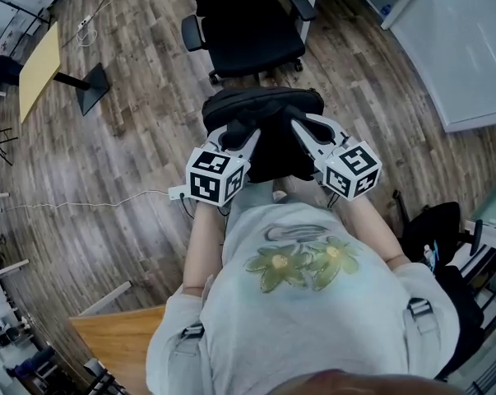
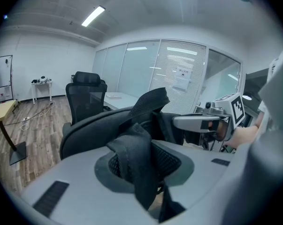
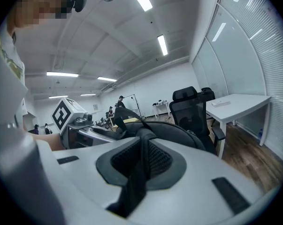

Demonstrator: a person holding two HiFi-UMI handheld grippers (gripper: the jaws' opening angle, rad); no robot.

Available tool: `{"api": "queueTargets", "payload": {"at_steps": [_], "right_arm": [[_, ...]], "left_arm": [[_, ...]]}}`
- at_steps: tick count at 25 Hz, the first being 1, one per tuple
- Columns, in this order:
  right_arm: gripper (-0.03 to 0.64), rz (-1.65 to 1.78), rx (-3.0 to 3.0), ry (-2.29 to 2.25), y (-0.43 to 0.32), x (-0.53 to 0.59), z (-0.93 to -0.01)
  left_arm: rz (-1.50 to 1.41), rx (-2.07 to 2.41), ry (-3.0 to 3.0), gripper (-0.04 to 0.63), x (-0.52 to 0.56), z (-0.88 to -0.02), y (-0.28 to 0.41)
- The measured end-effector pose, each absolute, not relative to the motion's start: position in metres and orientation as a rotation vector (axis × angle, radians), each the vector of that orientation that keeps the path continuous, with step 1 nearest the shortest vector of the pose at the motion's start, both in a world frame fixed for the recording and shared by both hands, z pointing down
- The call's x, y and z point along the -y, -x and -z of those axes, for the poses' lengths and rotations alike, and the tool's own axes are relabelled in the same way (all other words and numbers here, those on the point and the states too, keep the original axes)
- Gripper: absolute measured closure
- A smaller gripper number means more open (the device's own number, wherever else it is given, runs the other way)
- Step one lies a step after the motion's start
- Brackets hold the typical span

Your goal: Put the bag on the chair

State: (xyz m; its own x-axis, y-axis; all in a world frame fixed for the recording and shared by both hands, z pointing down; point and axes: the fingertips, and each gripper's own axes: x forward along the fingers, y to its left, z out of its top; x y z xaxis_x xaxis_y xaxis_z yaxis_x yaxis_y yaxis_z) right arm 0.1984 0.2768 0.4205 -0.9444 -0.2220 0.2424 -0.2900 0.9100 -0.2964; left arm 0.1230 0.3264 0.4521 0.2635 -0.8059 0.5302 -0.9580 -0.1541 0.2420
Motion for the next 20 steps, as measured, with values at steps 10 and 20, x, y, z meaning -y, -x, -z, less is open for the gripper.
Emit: {"api": "queueTargets", "payload": {"at_steps": [10,20], "right_arm": [[0.572,-0.528,2.824,-0.477,-0.132,-0.211,-0.432],[0.571,-0.533,2.815,-0.596,-0.070,-0.147,-0.428]], "left_arm": [[-0.394,1.479,-2.050,0.479,-0.261,-0.464,-0.057],[-0.452,1.406,-2.150,0.479,-0.191,-0.458,0.010]]}}
